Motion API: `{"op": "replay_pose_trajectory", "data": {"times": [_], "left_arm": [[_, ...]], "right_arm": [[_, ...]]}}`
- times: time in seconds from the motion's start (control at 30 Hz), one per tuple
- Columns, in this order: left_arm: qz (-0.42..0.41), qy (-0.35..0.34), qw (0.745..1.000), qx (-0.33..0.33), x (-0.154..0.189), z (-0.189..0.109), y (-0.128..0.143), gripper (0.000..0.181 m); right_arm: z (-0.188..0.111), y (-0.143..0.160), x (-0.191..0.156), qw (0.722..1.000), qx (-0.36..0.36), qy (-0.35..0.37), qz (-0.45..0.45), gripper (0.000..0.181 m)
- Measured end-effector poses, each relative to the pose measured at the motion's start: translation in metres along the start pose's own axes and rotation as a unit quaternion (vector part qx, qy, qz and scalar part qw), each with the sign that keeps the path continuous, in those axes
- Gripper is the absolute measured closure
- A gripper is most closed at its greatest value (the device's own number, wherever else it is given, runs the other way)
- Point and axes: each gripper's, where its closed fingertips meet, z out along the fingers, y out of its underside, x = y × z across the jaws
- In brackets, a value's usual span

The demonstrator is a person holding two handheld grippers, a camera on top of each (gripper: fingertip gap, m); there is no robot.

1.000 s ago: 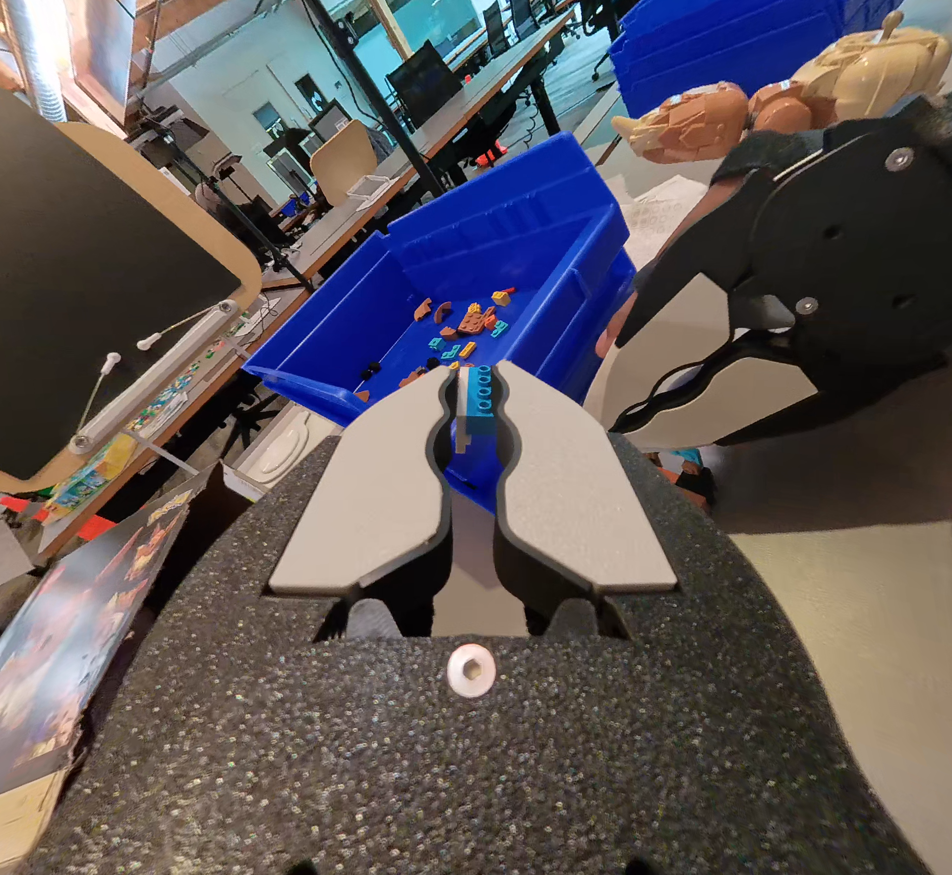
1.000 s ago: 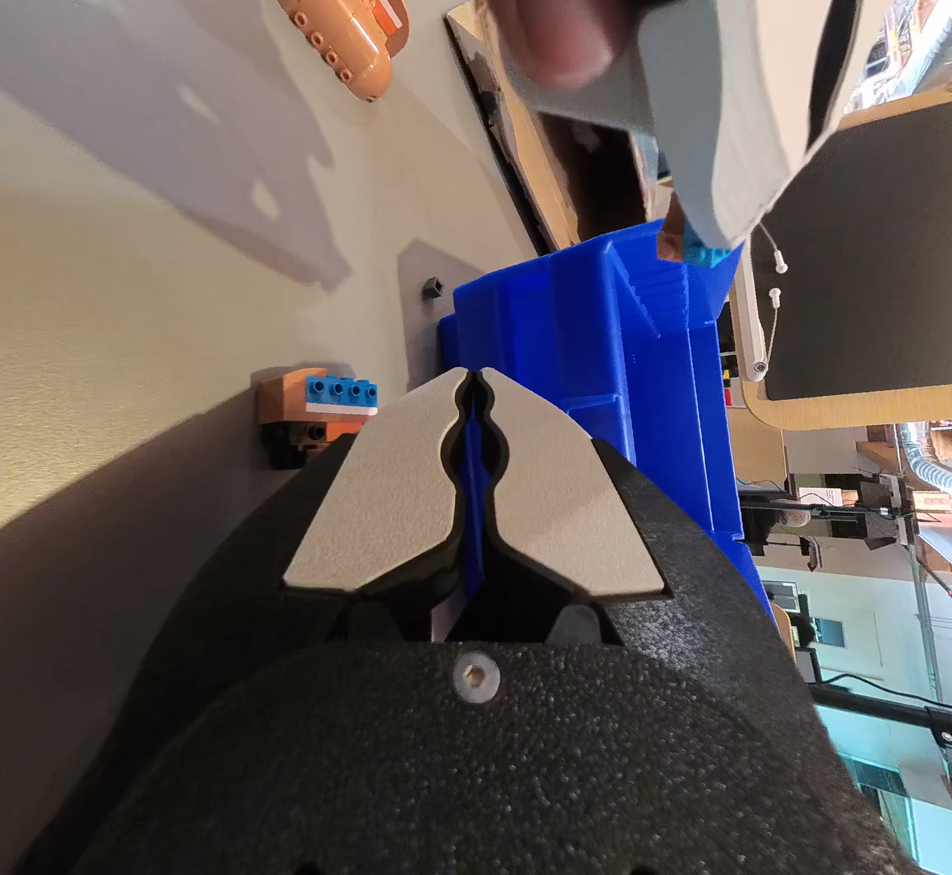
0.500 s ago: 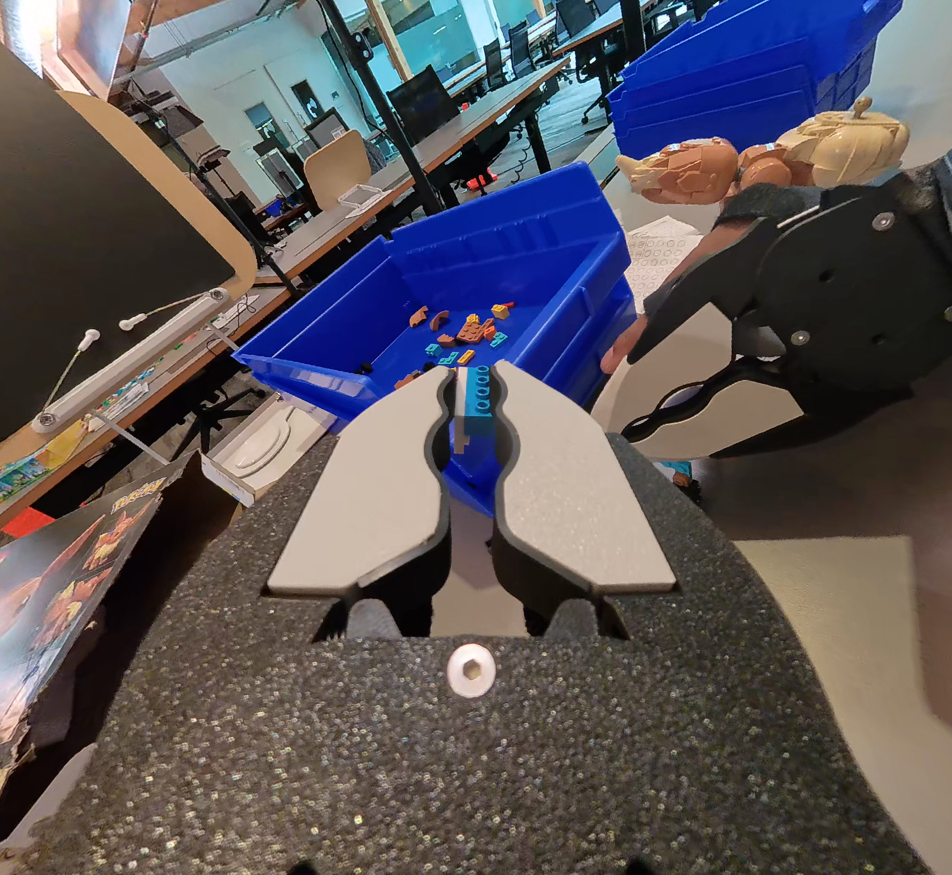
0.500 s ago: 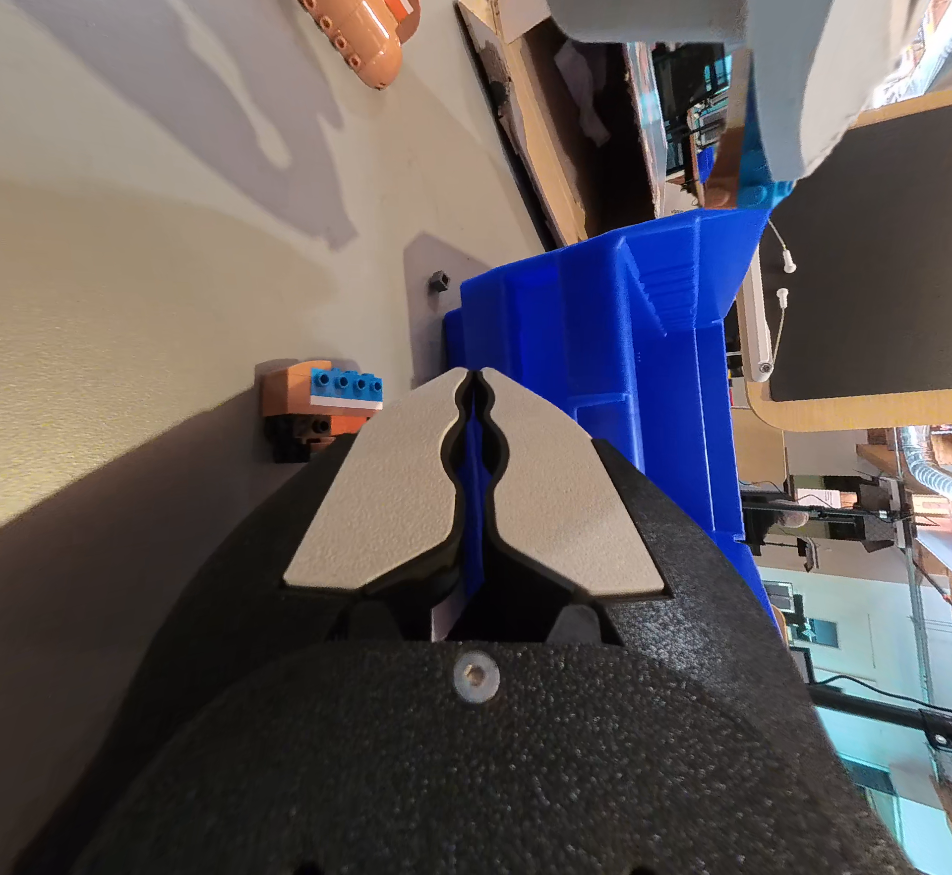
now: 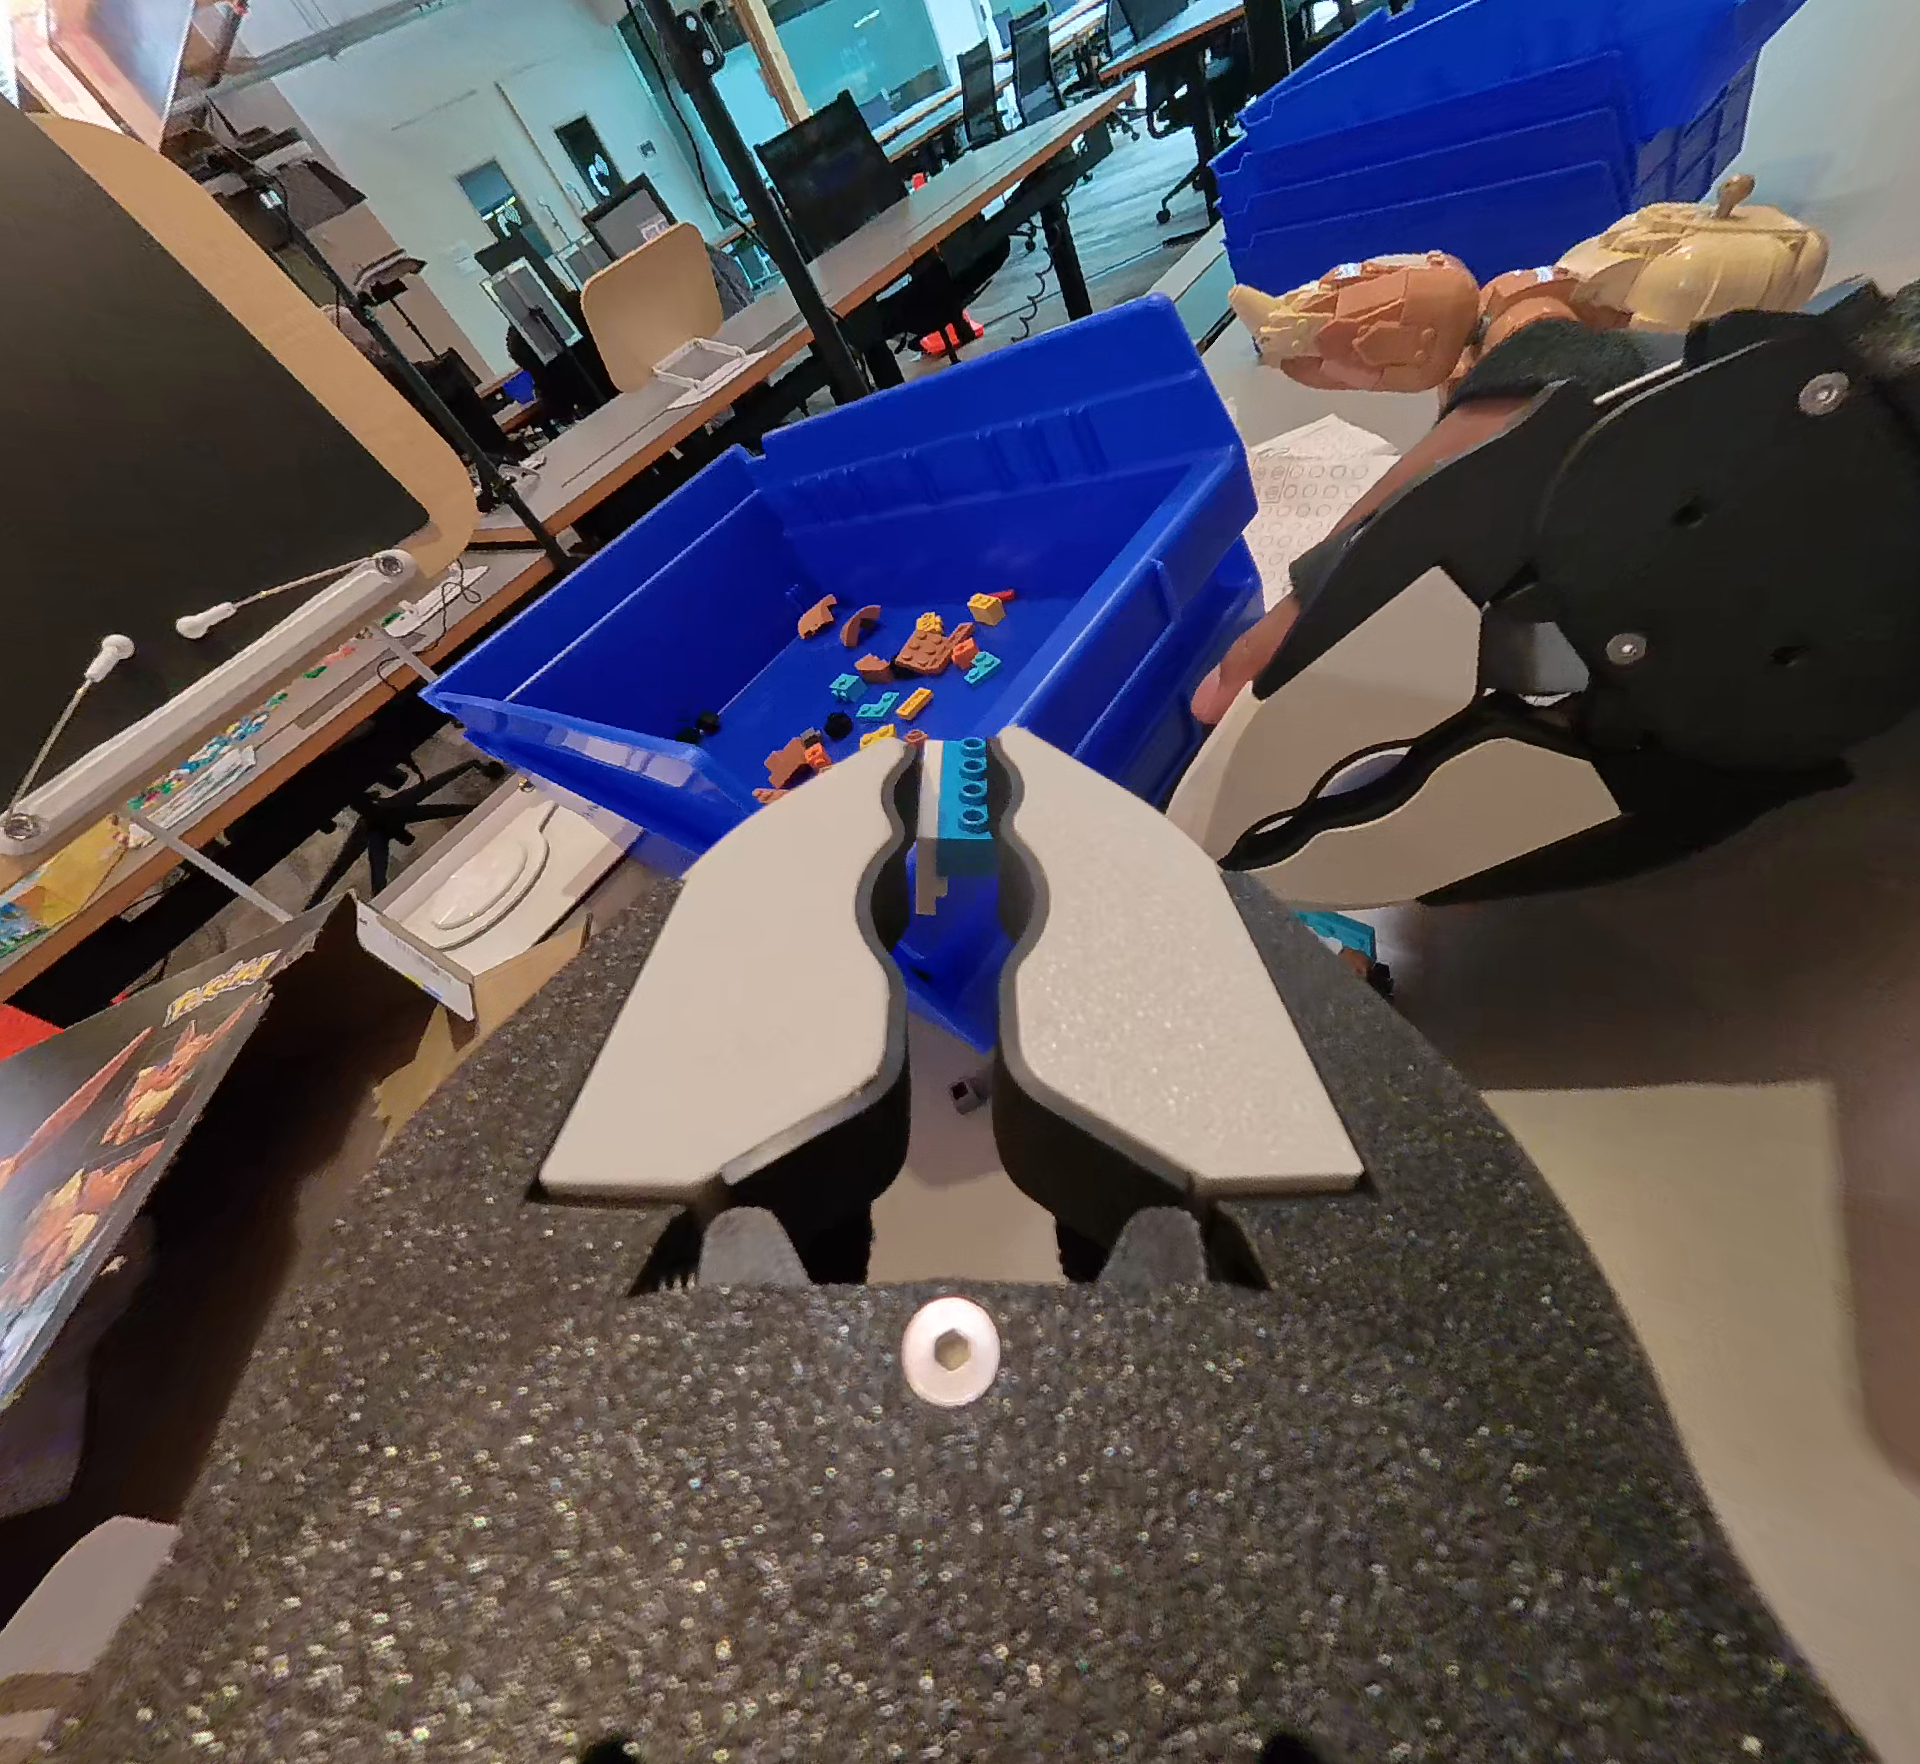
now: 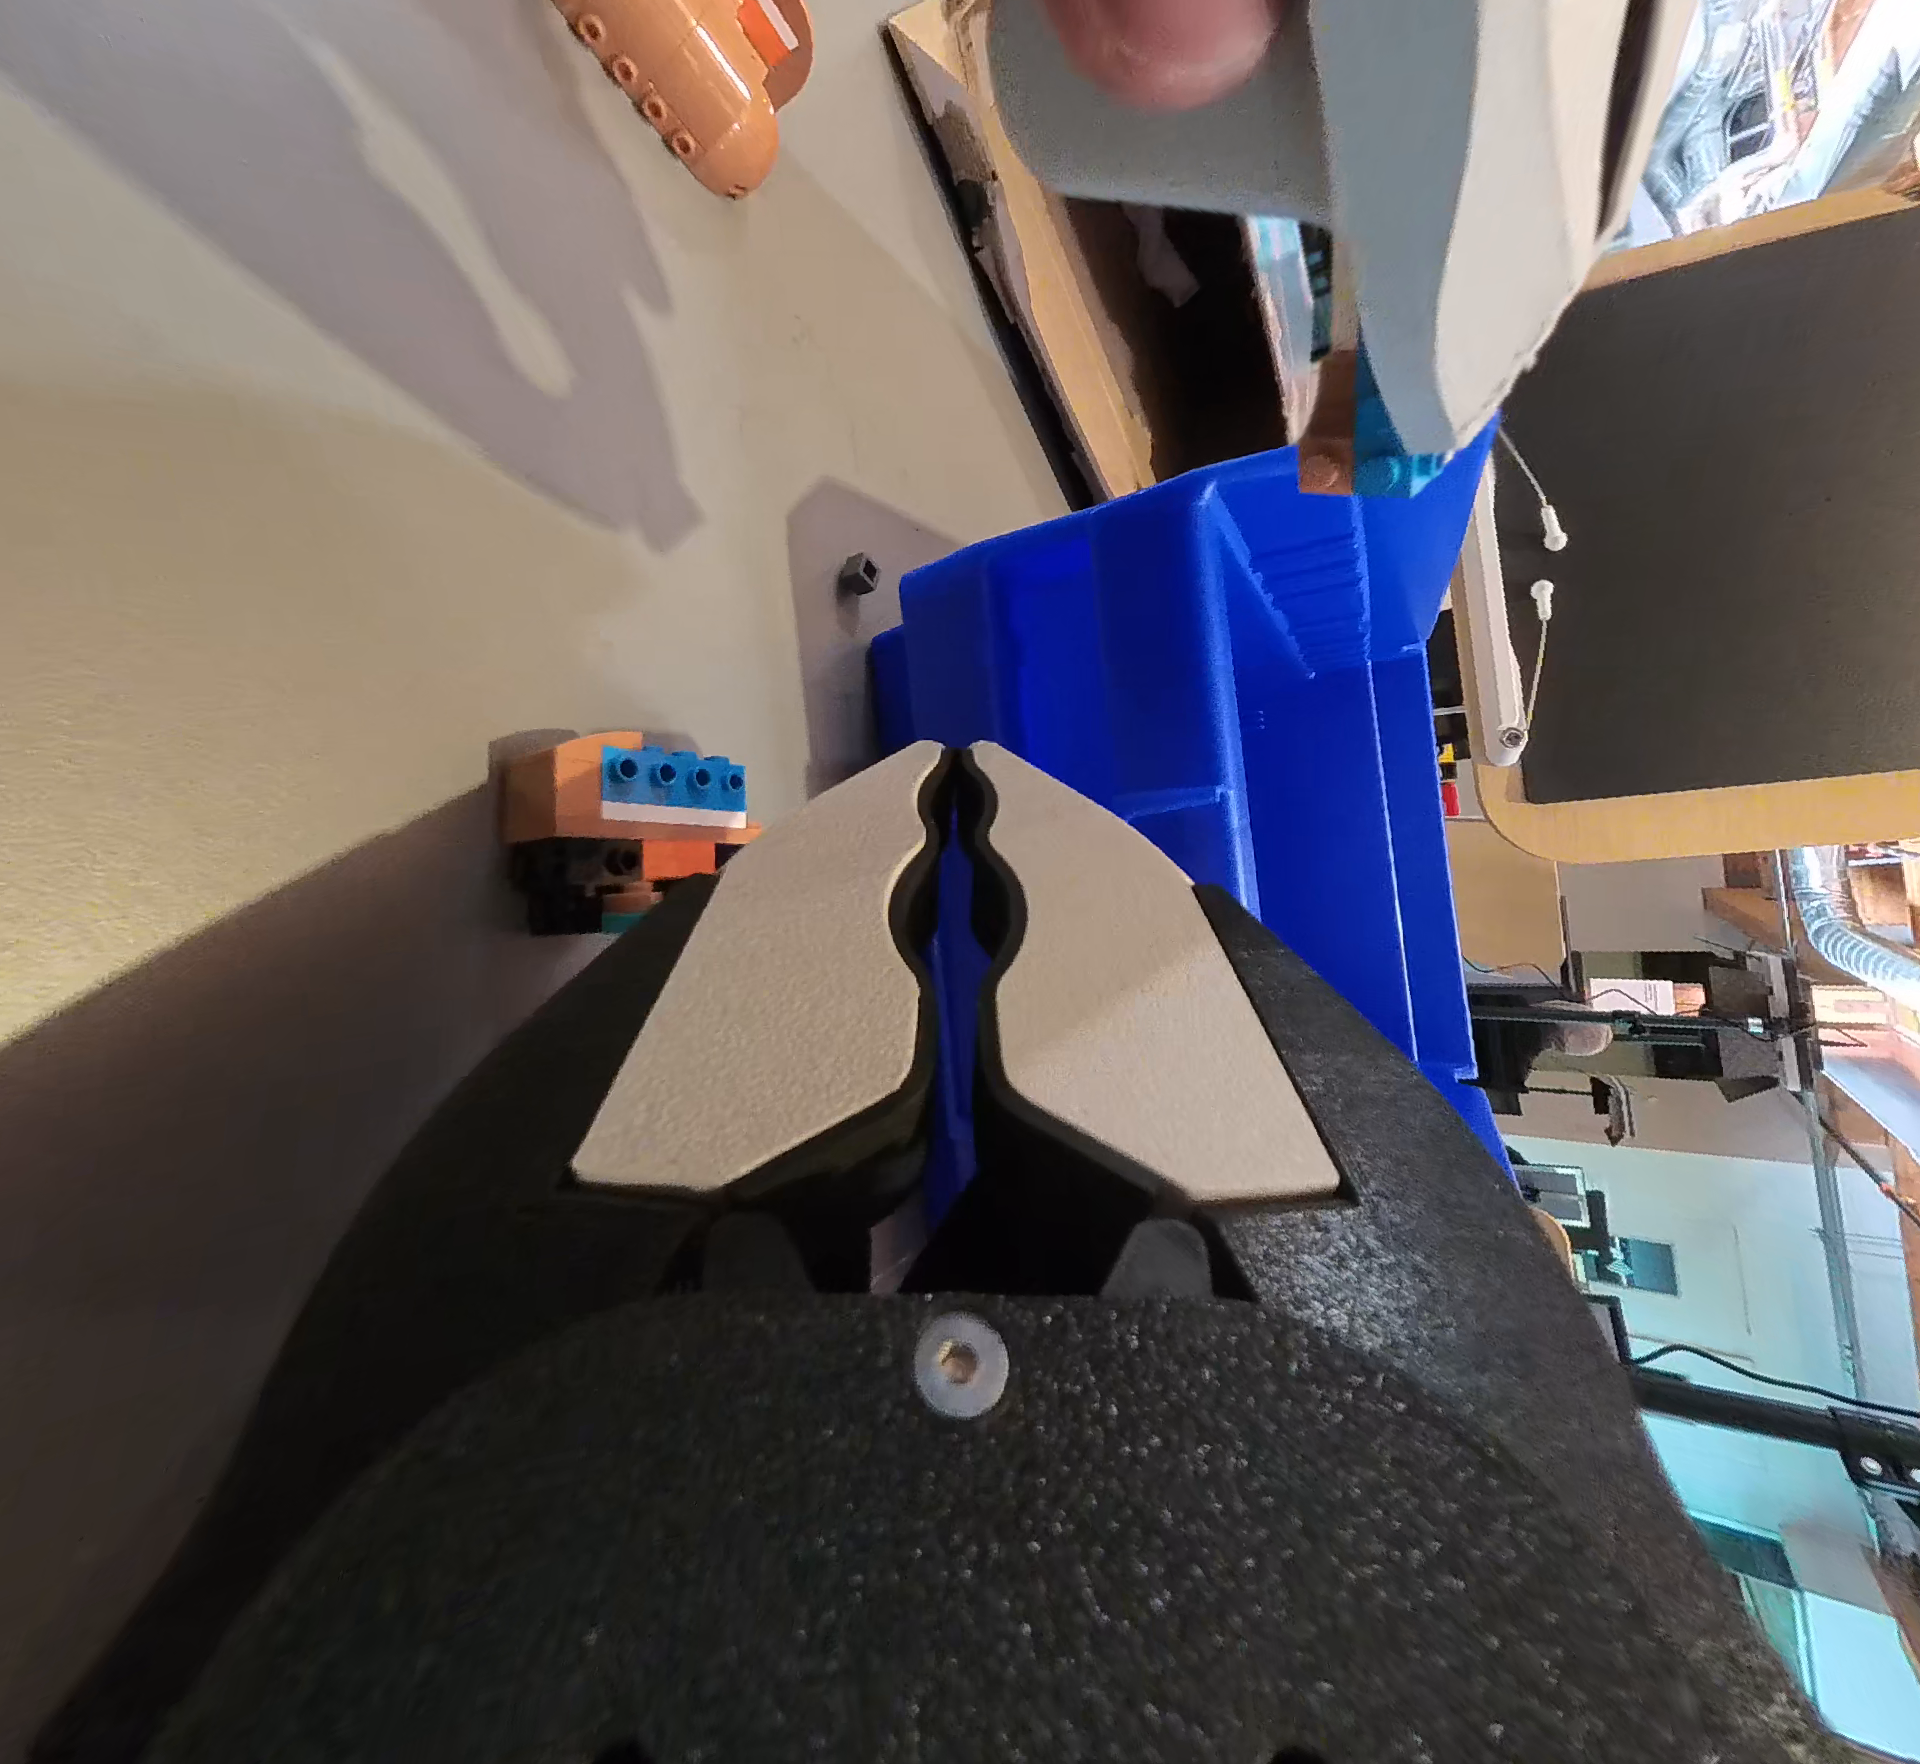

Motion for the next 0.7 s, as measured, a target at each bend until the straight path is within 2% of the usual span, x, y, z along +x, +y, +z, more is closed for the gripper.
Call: {"op": "replay_pose_trajectory", "data": {"times": [0.43, 0.7], "left_arm": [[-0.03, -0.012, 0.999, -0.001, -0.006, 0.003, 0.004, 0.169], [-0.095, 0.001, 0.991, 0.096, -0.017, -0.003, -0.026, 0.169]], "right_arm": [[0.004, 0.003, 0.0, 1.0, -0.011, 0.004, -0.008, 0.181], [-0.006, -0.004, 0.022, 0.998, 0.012, 0.055, -0.008, 0.181]]}}
